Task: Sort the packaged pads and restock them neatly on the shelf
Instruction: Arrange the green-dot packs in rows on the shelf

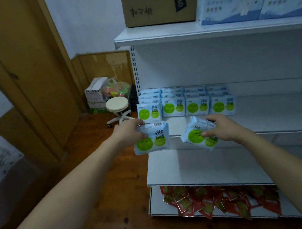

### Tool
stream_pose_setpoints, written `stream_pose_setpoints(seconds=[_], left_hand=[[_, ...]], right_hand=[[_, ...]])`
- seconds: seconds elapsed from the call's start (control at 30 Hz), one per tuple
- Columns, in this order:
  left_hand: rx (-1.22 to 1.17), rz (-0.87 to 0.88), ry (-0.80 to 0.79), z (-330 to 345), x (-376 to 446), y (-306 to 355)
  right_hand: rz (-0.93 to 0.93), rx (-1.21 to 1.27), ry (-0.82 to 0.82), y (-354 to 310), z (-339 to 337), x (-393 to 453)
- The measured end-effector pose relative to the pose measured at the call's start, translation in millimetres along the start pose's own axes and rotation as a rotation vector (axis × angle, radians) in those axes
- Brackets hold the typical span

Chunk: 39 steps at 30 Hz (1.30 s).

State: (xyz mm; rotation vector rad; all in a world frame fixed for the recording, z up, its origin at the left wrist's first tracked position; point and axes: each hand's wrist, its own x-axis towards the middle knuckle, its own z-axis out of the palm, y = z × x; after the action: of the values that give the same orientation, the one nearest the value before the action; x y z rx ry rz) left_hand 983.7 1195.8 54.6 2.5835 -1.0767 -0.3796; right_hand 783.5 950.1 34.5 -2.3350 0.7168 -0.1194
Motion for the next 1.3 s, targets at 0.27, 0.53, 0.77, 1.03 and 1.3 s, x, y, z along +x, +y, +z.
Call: stream_pose_setpoints(seconds=[0.27, 0.53, 0.77, 1.03, 1.3], left_hand=[[0.11, 0.187, -0.049, -3, 83, 46], [0.205, 0.232, -0.074, 27, 190, 77], [0.342, 0.156, -0.054, 46, 246, 83], [0.365, 0.166, 0.036, 67, 263, 79], [0.303, 0.127, 0.183, 60, 237, 87]], right_hand=[[0.031, -0.177, 0.091, 12, -39, 50], [0.062, -0.394, -0.013, 38, -57, 142], [0.08, -0.56, -0.102, 57, -36, 206], [-0.09, -0.501, 0.021, 73, -17, 228], [-0.174, -0.452, 0.231, 55, -25, 200]])
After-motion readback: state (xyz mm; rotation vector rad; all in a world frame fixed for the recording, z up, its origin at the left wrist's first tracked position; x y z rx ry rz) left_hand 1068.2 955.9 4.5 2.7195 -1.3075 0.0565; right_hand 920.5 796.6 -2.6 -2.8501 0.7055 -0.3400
